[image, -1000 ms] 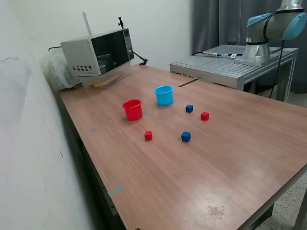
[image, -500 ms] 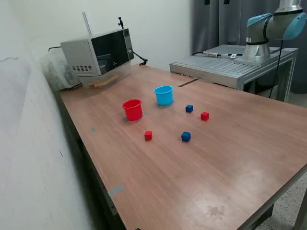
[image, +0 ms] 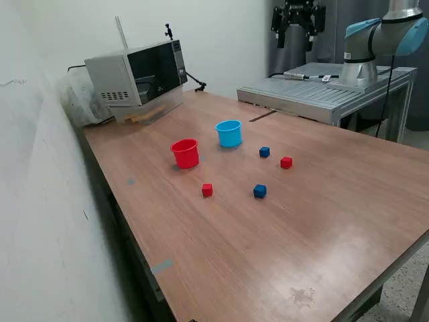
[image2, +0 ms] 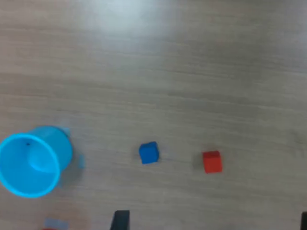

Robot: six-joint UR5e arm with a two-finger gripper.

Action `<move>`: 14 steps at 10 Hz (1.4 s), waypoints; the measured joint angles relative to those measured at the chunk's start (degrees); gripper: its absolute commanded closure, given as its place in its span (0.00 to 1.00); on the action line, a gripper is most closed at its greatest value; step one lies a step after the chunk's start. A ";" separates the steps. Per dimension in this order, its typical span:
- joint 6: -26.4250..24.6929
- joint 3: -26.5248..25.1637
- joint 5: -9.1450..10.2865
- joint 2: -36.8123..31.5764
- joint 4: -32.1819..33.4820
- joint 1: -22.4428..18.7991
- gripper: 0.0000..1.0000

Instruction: Place red objects in the red bin, and blue objects in the blue bin.

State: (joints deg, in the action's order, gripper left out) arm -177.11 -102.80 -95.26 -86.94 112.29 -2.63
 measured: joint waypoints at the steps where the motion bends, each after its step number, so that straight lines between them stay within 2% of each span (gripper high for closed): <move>1: 1.53 -3.51 0.13 1.49 4.85 0.16 0.00; 4: 5.41 -10.85 0.70 6.34 16.37 0.64 0.00; 7: 6.92 -12.72 2.22 11.33 23.17 1.72 0.00; 10: 7.29 -11.48 2.97 17.44 27.71 2.36 0.00; 14: 7.36 -5.29 3.20 25.42 30.55 3.13 0.00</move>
State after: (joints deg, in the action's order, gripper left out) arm -169.75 -108.09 -92.06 -61.52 142.84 0.49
